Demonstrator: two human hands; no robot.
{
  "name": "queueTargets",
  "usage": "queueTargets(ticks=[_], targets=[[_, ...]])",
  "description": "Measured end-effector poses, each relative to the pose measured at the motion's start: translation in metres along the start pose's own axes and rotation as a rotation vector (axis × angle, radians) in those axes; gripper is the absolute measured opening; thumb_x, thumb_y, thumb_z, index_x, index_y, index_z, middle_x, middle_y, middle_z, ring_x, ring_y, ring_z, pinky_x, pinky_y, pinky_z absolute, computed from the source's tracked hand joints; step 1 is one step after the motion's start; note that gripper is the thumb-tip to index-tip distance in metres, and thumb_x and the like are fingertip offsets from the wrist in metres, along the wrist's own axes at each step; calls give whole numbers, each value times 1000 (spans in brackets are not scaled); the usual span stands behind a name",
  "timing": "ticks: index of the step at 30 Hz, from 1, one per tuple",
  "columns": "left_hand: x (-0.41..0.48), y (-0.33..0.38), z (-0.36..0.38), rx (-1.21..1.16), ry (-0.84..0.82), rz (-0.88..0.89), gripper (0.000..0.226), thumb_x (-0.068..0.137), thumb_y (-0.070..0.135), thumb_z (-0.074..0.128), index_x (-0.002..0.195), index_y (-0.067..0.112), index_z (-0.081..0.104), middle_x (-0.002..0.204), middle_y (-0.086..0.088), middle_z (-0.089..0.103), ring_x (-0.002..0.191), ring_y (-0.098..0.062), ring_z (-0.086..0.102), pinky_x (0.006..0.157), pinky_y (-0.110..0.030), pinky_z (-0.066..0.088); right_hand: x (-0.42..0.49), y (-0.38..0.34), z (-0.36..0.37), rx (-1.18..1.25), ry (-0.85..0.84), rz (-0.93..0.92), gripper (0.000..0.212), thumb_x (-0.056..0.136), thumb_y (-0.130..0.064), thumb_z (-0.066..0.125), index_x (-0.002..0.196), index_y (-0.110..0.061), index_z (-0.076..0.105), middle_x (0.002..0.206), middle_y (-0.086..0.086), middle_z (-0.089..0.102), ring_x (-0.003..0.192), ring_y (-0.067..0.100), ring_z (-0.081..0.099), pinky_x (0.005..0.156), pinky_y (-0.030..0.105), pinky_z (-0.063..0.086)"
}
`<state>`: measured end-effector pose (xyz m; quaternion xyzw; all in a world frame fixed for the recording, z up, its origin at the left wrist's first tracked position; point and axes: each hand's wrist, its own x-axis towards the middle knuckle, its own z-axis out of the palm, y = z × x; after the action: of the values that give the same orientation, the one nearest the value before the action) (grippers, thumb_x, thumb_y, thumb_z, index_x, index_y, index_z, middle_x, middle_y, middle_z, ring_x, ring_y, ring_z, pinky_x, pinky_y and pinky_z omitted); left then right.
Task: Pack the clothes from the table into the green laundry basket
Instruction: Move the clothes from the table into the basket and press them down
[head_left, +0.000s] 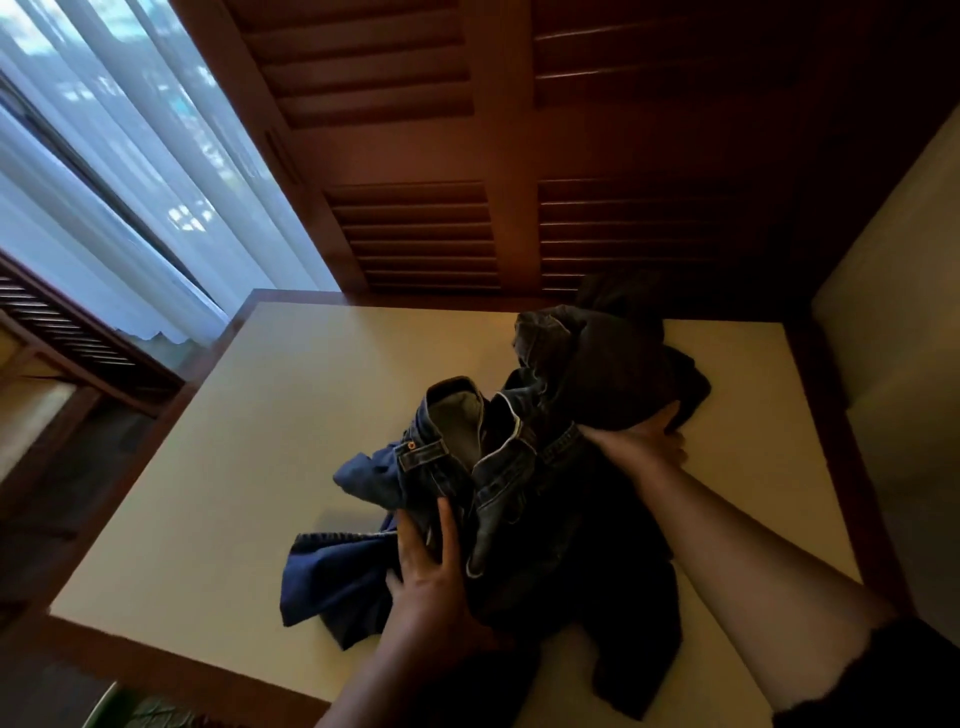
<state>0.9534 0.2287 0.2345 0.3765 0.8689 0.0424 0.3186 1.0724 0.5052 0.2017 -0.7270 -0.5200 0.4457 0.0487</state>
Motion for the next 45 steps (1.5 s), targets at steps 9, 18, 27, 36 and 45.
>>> queueTargets(ticks=[9,18,27,36,45], targets=[[3,-28,11,-14,334,148,132,82,32,80,146,59,-31,167,-5,-28,146,-40,39,90,-44,60,-19,36,-4,208,-65,-112,126,59,-47,90,157,-25,13,148,16,48,126,39,54,104,44,49],[-2,-63,3,-616,489,204,97,79,-7,70,144,58,40,155,18,41,139,-8,45,106,-21,43,-90,77,6,443,-27,-283,58,82,-18,73,137,-23,57,114,4,69,95,23,63,82,31,49],[-58,-141,-26,-928,542,133,53,82,6,70,131,23,66,127,-6,71,119,-21,68,103,-52,54,-164,67,57,522,-306,-369,31,78,-14,80,105,-28,72,94,-2,78,87,19,73,76,35,58],[-132,-249,-25,-1035,784,-103,55,83,1,81,130,26,68,124,3,74,118,-18,69,102,-43,56,-259,37,134,458,-464,-562,29,78,-8,81,93,-32,74,89,-12,78,84,8,74,72,28,57],[-204,-375,8,-1066,1052,-362,47,83,19,76,128,29,66,122,8,72,115,-5,65,101,-31,51,-351,47,235,266,-553,-704,29,77,-14,84,101,-27,74,97,-6,77,92,15,73,81,36,58]])
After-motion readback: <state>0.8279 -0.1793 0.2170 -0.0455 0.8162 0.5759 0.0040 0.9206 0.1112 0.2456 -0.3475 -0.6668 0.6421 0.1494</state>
